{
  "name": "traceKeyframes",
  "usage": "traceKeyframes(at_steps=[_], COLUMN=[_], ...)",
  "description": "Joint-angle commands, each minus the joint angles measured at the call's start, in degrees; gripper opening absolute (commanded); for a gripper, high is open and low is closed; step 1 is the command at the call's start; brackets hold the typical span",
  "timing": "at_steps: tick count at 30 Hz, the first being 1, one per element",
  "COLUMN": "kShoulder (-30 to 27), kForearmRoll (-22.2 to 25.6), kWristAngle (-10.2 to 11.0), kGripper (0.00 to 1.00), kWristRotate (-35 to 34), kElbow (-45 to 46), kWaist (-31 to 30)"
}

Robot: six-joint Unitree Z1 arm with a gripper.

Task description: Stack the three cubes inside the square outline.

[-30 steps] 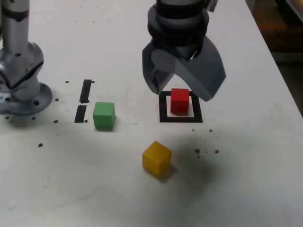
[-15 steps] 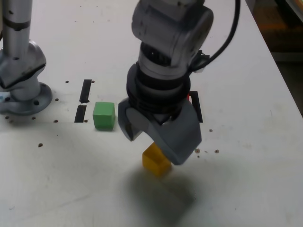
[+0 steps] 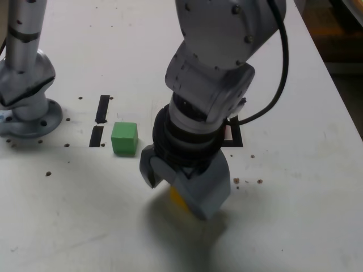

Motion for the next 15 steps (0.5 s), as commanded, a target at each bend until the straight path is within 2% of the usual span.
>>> traceKeyframes(at_steps=[1,5,7,10,15], kShoulder=[0.2,0.2,0.2,0.2,0.3], kForearmRoll=[-0.3,-2.0,-3.1,-3.8,-4.0], kWristAngle=[0.2,0.6,0.7,0.6,0.6], kGripper=[0.75,0.46,0.37,0.32,0.31], kWristRotate=[0.1,0.0,0.1,0.1,0.2], kElbow=[0.2,0.1,0.1,0.2,0.6], kWaist=[0.2,0.2,0.2,0.2,0.2])
